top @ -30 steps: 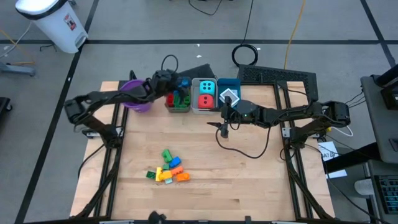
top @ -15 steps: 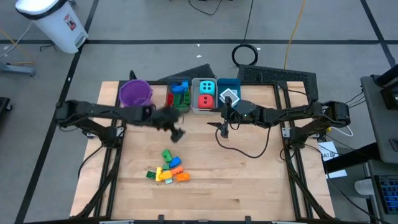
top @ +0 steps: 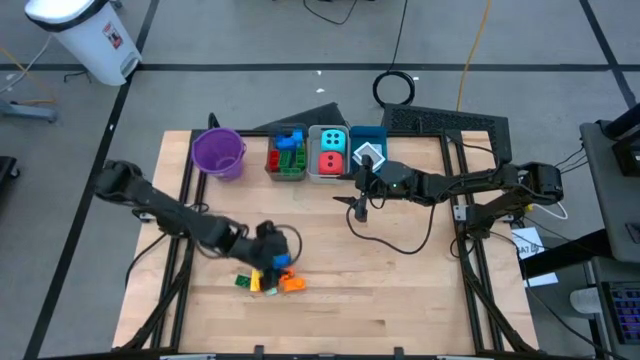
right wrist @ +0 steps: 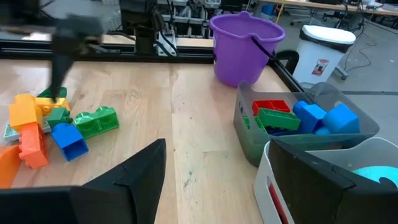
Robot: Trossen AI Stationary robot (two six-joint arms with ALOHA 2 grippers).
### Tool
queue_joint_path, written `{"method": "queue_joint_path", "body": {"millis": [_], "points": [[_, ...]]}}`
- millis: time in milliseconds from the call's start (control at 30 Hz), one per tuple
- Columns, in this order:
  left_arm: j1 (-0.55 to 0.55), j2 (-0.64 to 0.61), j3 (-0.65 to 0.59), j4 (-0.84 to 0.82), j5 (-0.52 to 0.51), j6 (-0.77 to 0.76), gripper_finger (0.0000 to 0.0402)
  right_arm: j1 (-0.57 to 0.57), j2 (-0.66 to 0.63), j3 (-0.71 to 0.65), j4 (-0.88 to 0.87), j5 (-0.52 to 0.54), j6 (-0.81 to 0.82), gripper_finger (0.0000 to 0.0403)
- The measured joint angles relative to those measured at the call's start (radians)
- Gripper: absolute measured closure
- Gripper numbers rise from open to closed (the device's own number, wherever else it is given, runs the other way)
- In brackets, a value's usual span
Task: Pick & Place Toys
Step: Put the orange game piece into the black bin
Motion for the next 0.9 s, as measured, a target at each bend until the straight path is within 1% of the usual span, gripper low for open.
{"method": "queue_joint_path", "body": {"millis": [67, 167, 333, 433, 600, 800, 900], "points": [[-0.033, 0.044, 0.001, 0.025, -0.009, -0.002, 0.0034, 0.0, 0.0, 0.0, 0.001, 0.0, 0.0, 0.0147], [-0.058, 0.115, 0.0, 0.05, 0.026, -0.023, 0.0034, 0.0, 0.0, 0.0, 0.0, 0.0, 0.0, 0.0147], [-0.078, 0.214, 0.0, 0.037, 0.089, -0.095, 0.0034, 0.0, 0.0, 0.0, 0.001, 0.0, 0.0, 0.0147], [-0.081, 0.257, 0.0, 0.019, 0.097, -0.143, 0.0034, 0.0, 0.0, 0.0, 0.005, 0.0, 0.0, 0.0147], [-0.071, 0.306, 0.001, -0.001, 0.088, -0.158, 0.0034, 0.0, 0.0, 0.0, 0.008, 0.0, 0.0, 0.0147], [-0.041, 0.315, 0.004, -0.046, 0.068, -0.139, 0.0035, 0.0, 0.0, 0.0, 0.007, 0.0, 0.0, 0.0147], [-0.026, 0.316, 0.003, -0.058, 0.057, -0.136, 0.0048, 0.0, 0.0, 0.0, 0.007, 0.0, 0.0, 0.0147]]}}
